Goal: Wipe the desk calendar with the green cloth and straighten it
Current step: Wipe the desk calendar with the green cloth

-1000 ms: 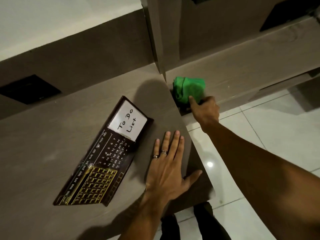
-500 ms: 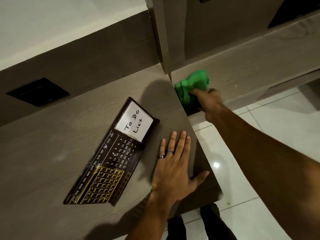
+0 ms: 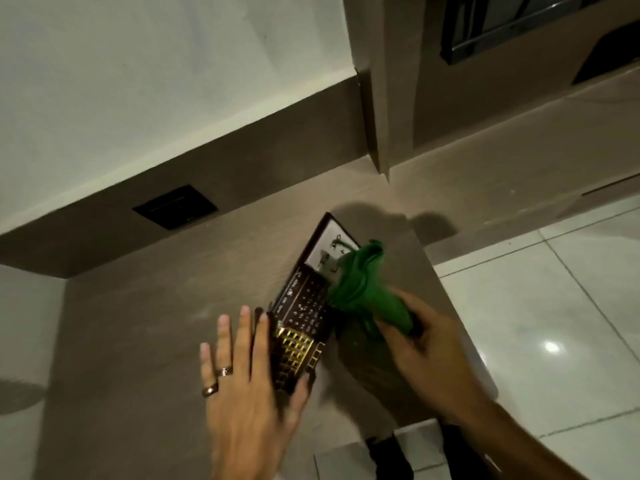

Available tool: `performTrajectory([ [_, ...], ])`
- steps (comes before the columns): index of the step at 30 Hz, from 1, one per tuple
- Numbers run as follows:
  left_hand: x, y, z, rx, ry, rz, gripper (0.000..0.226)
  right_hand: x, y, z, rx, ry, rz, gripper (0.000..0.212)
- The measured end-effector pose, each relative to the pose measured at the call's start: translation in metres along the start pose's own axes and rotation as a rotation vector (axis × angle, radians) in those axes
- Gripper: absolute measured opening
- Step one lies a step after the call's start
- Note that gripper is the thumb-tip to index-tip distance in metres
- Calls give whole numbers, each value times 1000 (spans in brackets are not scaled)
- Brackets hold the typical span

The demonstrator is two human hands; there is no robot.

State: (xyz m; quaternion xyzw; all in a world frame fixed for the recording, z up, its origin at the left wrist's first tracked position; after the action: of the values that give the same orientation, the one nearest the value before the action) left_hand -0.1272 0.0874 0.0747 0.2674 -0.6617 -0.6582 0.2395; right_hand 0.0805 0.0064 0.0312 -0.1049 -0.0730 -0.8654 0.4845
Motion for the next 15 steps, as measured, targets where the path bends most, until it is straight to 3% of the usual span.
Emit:
performTrajectory([
  [3,2,-10,20,-45,51,173,110,12,-37,2,237,224,5,51],
  [7,3,-21,26,-44,24,193,116,15,-64,-9,489,301,24,39],
  [12,5,-23,25,-71,-19,170,115,17,-94,-17,882,467,132,67],
  [15,6,-20,23,-67,-22,142,112,14,-110,-15,931,582,231,76],
])
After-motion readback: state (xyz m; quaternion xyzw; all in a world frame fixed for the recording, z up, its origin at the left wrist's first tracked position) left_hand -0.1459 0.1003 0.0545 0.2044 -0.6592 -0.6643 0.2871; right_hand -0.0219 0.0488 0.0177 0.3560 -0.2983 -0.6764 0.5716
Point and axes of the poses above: each hand's wrist, its own x-axis away from the middle knuckle, its own y-axis out of the back of the hand, z = x × y, the point moved 8 cm from there along -x, towards the middle knuckle, and after that the axes turned 13 degrees about -y, right-handed, at the moved point
